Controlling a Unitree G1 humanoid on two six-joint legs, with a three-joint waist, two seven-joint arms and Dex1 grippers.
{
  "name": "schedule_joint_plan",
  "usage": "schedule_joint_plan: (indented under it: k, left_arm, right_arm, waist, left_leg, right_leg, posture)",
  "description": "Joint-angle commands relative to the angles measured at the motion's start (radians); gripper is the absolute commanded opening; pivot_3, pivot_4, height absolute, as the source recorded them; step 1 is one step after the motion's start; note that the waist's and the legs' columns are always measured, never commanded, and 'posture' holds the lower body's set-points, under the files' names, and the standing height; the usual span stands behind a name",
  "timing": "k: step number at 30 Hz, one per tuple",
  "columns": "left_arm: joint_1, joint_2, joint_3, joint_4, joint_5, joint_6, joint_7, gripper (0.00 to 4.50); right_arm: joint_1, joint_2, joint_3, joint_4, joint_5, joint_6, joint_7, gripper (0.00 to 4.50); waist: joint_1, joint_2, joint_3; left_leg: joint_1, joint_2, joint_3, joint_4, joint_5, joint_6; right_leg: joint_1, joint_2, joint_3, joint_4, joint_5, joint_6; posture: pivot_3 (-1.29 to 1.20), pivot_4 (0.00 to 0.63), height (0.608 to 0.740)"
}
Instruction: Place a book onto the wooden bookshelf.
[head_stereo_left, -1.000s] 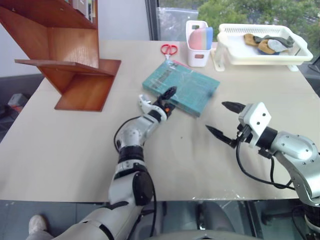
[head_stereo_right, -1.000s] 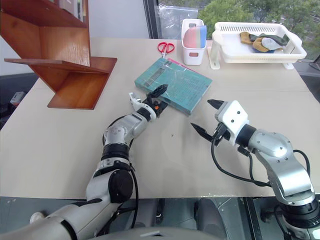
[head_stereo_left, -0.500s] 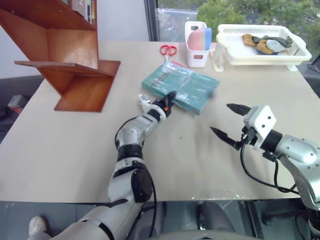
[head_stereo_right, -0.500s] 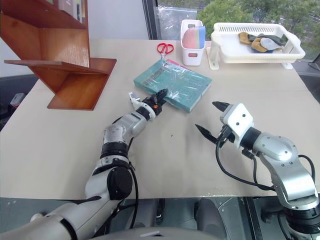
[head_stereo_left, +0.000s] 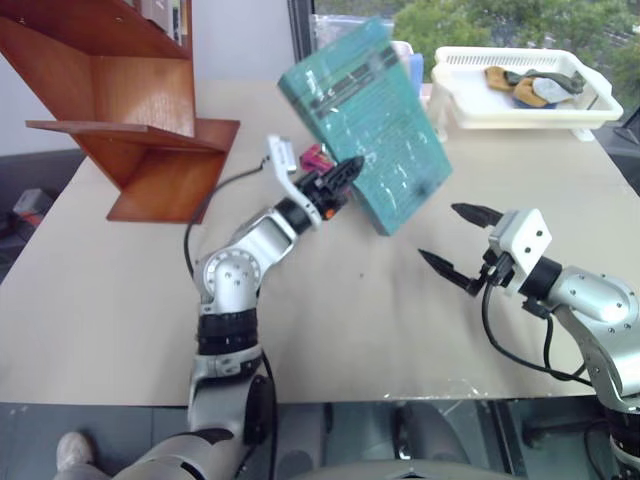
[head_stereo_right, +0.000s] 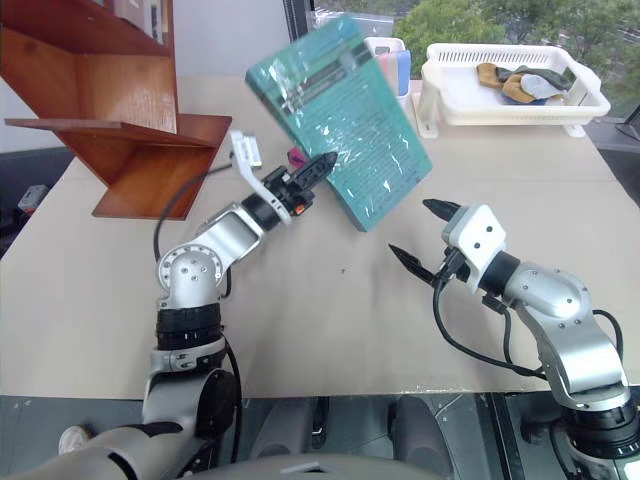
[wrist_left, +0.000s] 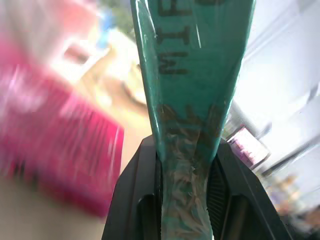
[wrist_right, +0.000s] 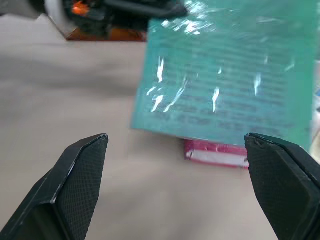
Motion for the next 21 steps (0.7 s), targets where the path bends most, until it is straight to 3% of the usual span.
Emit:
schedule_joint_plan:
  k: [1, 6, 11, 16, 21]
  left_arm:
    - [-0.005, 0.16, -0.099, -0.038, 0.176, -0.196, -0.252, 0.66]
    - [0.009, 0.374, -0.036, 0.08, 0.239, -0.367, -0.518, 0.66]
    - [-0.094, 0.469, 0.026, 0.183, 0.309, -0.508, -0.569, 0.66]
    - [-0.225, 0.586, -0.019, 0.281, 0.555, -0.894, -0.615, 0.66]
    - [-0.334, 0.68, -0.061, 0.312, 0.653, -1.046, -0.701, 0.66]
  right_arm:
    - [-0.029, 0.009, 0.008, 0.016, -0.004, -0.041, 0.011, 4.5]
    - [-0.056, 0.023, 0.032, 0.058, -0.019, -0.076, 0.023, 4.5]
    - [-0.071, 0.037, 0.043, 0.086, -0.034, -0.103, 0.024, 4.5]
    - [-0.09, 0.045, 0.05, 0.119, -0.041, -0.131, 0.034, 4.5]
    - [-0.127, 0.061, 0.059, 0.163, -0.053, -0.173, 0.04, 4.5]
  waist:
    - [-0.01, 0.001, 0.0]
    - [-0.018, 0.001, 0.002]
    - [-0.01, -0.002, 0.006]
    - [-0.005, -0.006, 0.008]
    - [-0.004, -0.005, 0.009]
  left_leg:
    - [0.0, 0.0, 0.0, -0.001, 0.0, 0.0]
    - [0.0, 0.001, 0.002, -0.003, 0.0, 0.0]
    - [-0.001, 0.001, 0.001, -0.002, 0.0, 0.001]
    - [-0.002, 0.001, 0.002, -0.001, -0.001, 0.001]
    - [-0.003, 0.001, 0.002, -0.002, -0.001, 0.001]
  right_leg:
    - [0.0, 0.0, 0.0, 0.0, 0.0, 0.0]
    - [-0.001, 0.0, 0.001, -0.003, 0.0, 0.0]
    - [-0.001, 0.0, 0.0, -0.003, 0.0, 0.0]
    - [-0.001, 0.0, -0.001, -0.004, 0.0, 0.0]
    - [-0.001, 0.0, -0.001, -0.004, 0.0, 0.0]
  posture:
    - [0.0, 0.15, 0.74]
    - [0.0, 0.15, 0.74]
    - [0.0, 0.15, 0.74]
    - [0.0, 0.15, 0.74]
    - [0.0, 0.15, 0.74]
